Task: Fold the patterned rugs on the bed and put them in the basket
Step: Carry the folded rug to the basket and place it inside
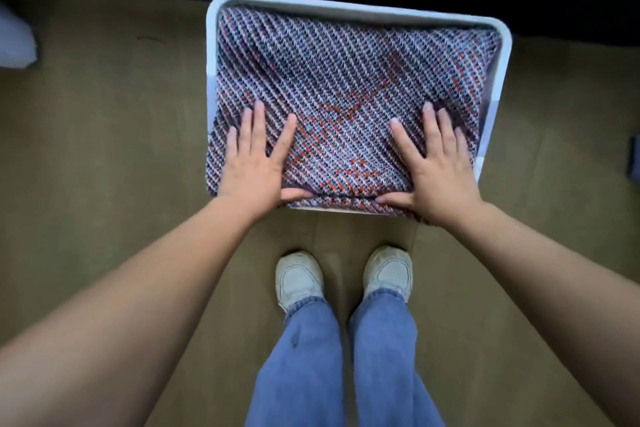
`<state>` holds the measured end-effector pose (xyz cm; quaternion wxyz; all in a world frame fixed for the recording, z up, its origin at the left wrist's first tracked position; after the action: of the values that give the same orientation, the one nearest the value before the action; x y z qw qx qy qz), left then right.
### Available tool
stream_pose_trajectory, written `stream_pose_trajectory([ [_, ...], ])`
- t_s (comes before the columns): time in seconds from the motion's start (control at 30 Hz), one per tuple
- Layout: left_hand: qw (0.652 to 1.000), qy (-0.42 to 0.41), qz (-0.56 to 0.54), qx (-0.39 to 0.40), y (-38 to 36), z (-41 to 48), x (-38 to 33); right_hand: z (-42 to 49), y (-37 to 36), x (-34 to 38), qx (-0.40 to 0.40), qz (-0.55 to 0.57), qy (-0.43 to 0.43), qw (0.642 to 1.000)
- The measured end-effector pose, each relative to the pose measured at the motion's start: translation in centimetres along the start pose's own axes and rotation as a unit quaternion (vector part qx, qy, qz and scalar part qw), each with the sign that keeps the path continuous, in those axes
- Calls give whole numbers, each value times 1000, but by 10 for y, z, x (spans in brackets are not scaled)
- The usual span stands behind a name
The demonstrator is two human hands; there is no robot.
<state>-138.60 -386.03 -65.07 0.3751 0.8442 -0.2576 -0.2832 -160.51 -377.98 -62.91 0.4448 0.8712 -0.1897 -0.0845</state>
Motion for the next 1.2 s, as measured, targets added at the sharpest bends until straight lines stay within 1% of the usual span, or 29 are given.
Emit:
stream_pose_trajectory([
  [0.1, 1000, 23, 12, 11, -11, 17, 15, 24, -24, -8, 18, -45, -30, 998],
  [0.17, 999, 33, 11, 13, -22, 28, 18, 36, -41, -7, 17, -51, -46, 998],
  [0.23, 999, 37, -2, -5, -30, 36, 18, 44, -51, -5, 1, -39, -54, 998],
  [0.3, 999, 34, -23, -14, -31, 39, 18, 46, -54, -5, 4, -22, -51, 998],
  [0.37, 999, 19, -44, -11, -23, 31, 19, 39, -44, -6, 14, 23, -32, 999],
  [0.4, 998, -3, -62, -16, -16, 26, 17, 34, -34, -5, 6, 56, -19, 998],
  [0.43, 996, -35, -79, -33, -3, 22, 13, 29, -19, -5, -20, 88, -1, 996],
  [0.47, 992, -70, -86, -62, 12, 20, 9, 27, -2, -3, -63, 108, 23, 992],
  [0.53, 983, -119, -63, -128, 44, 29, 7, 34, 28, 4, -141, 113, 67, 981],
  [0.57, 980, -127, -44, -145, 56, 38, 9, 44, 38, 8, -155, 103, 74, 980],
  [0.6, 981, -125, -23, -145, 66, 51, 13, 57, 46, 11, -153, 91, 70, 982],
  [0.7, 992, -96, 37, -76, 67, 78, 33, 88, 45, 11, -108, 26, 42, 993],
  [0.77, 995, -76, 64, -30, 52, 85, 45, 93, 33, 4, -95, -24, 51, 994],
  [0.83, 996, -54, 77, -4, 35, 91, 50, 98, 16, -5, -82, -58, 61, 993],
  [0.93, 996, -37, 84, 7, 17, 104, 53, 112, -7, -11, -73, -97, 44, 992],
  [1.03, 997, -45, 64, -8, 8, 111, 56, 129, -23, -8, -57, -114, 26, 991],
  [1.2, 994, -18, 99, 39, 22, 105, 46, 121, -8, 2, -23, -160, 13, 987],
])
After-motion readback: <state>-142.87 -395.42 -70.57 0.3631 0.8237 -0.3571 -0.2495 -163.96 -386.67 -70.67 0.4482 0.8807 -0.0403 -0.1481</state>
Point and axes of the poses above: each hand's wrist, its own z-axis towards the middle knuckle, its own y-axis out of the back of the hand, x = y × z, the point moved 7 cm from there along z, towards the middle knuckle, and after that the axes turned 15 degrees about -y, right-handed, at the moved point
